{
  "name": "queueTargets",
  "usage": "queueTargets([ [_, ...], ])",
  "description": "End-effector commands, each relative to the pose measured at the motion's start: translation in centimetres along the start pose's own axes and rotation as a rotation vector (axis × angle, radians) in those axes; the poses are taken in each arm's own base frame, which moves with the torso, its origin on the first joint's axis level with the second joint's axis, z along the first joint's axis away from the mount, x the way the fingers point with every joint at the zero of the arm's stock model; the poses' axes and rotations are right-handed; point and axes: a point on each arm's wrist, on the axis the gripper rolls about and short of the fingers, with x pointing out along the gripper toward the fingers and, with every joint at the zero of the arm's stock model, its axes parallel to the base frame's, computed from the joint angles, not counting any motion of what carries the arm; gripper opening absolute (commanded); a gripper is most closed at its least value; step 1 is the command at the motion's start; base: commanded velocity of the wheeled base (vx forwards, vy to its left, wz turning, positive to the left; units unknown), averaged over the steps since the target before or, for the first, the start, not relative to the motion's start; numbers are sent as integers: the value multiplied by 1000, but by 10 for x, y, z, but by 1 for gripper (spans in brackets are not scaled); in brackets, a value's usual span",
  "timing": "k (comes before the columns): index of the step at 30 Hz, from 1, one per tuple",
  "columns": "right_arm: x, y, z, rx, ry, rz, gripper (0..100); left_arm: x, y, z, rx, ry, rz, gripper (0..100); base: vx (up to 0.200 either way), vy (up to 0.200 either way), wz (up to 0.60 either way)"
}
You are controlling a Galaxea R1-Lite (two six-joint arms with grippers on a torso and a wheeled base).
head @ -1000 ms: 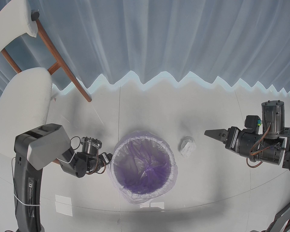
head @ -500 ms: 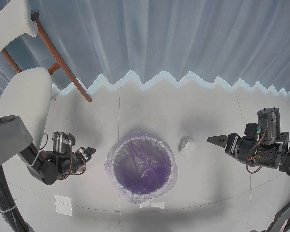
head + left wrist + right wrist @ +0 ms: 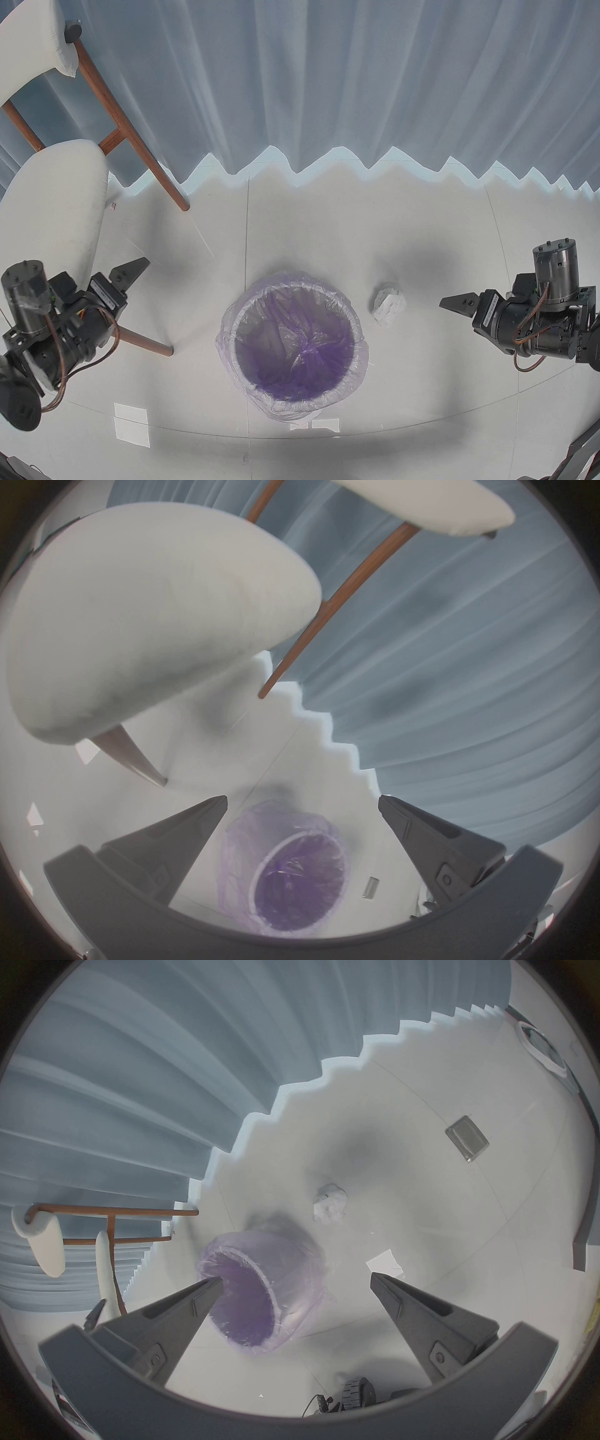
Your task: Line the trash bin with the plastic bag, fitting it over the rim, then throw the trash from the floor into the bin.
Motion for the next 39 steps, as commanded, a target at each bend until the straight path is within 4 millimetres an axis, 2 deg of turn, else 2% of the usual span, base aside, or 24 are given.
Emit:
queueTargets([
  [1, 10, -14, -13, 14, 57, -65, 100, -58, -4, 4, -4, -62, -150, 100, 0, 0, 0],
  [5, 27, -24, -7, 20, 67, -125, 100, -72, -4, 4, 4, -56, -209, 100, 0, 0, 0],
  [9, 37, -21, -3, 13, 75, -124, 100, -74, -3, 4, 6, -67, -202, 100, 0, 0, 0],
  [19, 111, -31, 37, -5, 47, -203, 100, -75, 3, 5, 6, -81, -178, 100, 0, 0, 0],
  [21, 117, -33, 40, -9, 46, -207, 100, -75, 2, 6, 6, -82, -180, 100, 0, 0, 0],
  [23, 143, -35, 45, -25, 52, -215, 100, -74, 2, 8, 5, -92, -175, 100, 0, 0, 0],
  [24, 143, -35, 45, -25, 52, -215, 100, -74, 2, 8, 5, -92, -175, 100, 0, 0, 0],
  [26, 170, -39, 45, -49, 71, -228, 100, -75, 3, 8, 4, -94, -171, 100, 0, 0, 0],
  [31, 216, -43, 44, -110, 86, -228, 100, -75, 5, 8, 3, -103, -160, 100, 0, 0, 0],
  [32, 220, -43, 44, -113, 85, -226, 100, -75, 5, 8, 3, -103, -160, 100, 0, 0, 0],
  [36, 259, -42, 48, -123, 65, -208, 100, -74, 6, 9, 2, -104, -153, 100, 0, 0, 0],
  [37, 259, -42, 48, -123, 65, -208, 100, -74, 6, 9, 2, -104, -153, 100, 0, 0, 0],
  [39, 276, -41, 52, -125, 49, -198, 100, -73, 6, 9, 2, -105, -152, 100, 0, 0, 0],
])
